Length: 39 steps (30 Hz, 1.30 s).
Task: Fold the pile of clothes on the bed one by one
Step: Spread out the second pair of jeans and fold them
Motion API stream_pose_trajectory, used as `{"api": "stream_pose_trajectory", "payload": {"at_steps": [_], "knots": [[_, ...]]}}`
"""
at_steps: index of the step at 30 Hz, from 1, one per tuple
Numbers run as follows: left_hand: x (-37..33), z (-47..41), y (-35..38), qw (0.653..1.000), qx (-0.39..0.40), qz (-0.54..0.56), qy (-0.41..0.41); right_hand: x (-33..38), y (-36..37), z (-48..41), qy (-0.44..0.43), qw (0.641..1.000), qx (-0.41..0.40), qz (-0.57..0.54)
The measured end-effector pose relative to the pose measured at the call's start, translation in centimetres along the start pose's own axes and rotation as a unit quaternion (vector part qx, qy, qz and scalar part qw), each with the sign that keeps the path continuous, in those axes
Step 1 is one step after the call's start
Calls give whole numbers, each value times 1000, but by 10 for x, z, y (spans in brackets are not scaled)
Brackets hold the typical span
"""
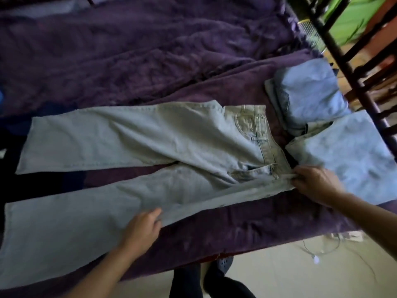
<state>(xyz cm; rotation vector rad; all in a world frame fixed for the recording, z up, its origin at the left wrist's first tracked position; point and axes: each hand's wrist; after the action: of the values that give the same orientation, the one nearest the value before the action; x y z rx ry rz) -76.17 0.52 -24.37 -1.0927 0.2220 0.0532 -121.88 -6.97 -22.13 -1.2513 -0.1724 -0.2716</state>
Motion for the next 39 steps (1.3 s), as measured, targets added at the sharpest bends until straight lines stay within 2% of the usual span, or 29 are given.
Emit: {"api": "stream_pose_trajectory", "payload": {"at_steps": [4,7,10,14,16,18,23,26,30,32,34,37,39], "knots": [[44,-62,-77,989,-108,81,-55,39,-51,-71,-6,995,-24,-96],[60,-132,-119,987,-125,86,-55,59,-62,-135,16,991,-41,-124],[68,-205,-138,992,-114,33,-50,69,-50,-192,65,990,-29,-122],[76,-278,-124,992,-101,-9,-81,75,-18,-243,50,997,48,-30],[79,-300,-105,992,-96,-30,-76,77,-3,-259,32,996,87,-1],[83,-316,-87,992,-94,-64,-59,78,5,-268,52,994,100,5],[85,-339,-80,987,-140,-75,-24,53,-23,-273,104,994,-8,-28],[68,-360,-94,980,-182,-72,18,38,-42,-277,166,986,-4,-18],[47,-382,-103,986,-145,-43,-64,56,-19,-284,207,977,-2,55],[50,-377,-99,986,-141,-11,-87,71,-11,-282,165,980,-37,108],[59,-359,-94,986,-144,6,-82,87,-7,-277,84,986,-74,128],[86,-308,-87,987,-137,-22,-82,123,3,-266,-12,993,-88,80],[112,-264,-83,985,-109,-63,-115,157,15,-256,-53,996,-55,33]]}}
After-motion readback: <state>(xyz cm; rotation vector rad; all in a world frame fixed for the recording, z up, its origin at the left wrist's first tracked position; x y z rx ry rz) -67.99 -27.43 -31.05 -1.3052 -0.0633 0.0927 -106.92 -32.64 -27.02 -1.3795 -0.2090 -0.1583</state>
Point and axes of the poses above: each hand's wrist, its own z-axis away from the middle knuckle, its own y-axis out of the palm, x = y × z, and after that the axes turned 13 degrees about -z, right-handed
